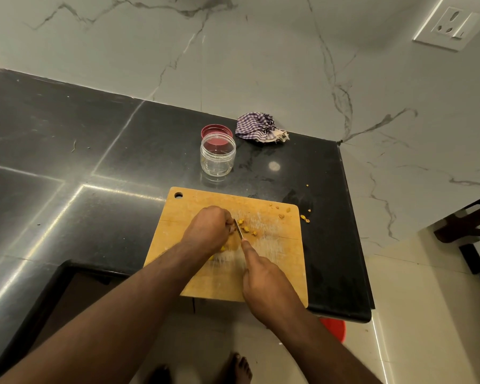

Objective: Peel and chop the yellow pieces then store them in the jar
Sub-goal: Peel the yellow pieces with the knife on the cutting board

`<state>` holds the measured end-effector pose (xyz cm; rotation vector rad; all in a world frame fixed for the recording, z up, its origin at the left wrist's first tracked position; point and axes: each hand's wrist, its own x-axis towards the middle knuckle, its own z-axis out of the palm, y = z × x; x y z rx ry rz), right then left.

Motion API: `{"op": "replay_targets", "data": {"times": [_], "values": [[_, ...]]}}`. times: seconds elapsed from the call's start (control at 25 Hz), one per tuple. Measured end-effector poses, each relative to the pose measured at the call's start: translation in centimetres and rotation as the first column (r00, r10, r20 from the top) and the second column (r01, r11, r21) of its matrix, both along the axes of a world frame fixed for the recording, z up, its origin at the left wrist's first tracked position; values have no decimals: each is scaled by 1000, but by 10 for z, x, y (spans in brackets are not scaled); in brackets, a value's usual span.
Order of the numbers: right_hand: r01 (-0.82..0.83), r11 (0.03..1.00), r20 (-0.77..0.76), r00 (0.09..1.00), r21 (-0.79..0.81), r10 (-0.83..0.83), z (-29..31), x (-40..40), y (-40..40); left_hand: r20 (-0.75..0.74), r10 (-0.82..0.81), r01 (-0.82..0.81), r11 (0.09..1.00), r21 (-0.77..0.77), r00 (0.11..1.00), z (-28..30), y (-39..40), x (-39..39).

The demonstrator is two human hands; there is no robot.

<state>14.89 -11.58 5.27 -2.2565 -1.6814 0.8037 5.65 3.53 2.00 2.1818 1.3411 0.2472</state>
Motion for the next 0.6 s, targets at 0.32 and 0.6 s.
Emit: {"op": "replay_targets", "data": {"times": [0.32, 0.6], "values": [[-21, 999, 4, 1000, -40, 21, -3, 3, -3, 23, 37, -37, 999, -33, 999, 3, 0, -2], [96, 991, -86, 992, 94, -88, 0, 8, -31, 24, 36, -34, 997, -64, 999, 4, 2, -5]]}}
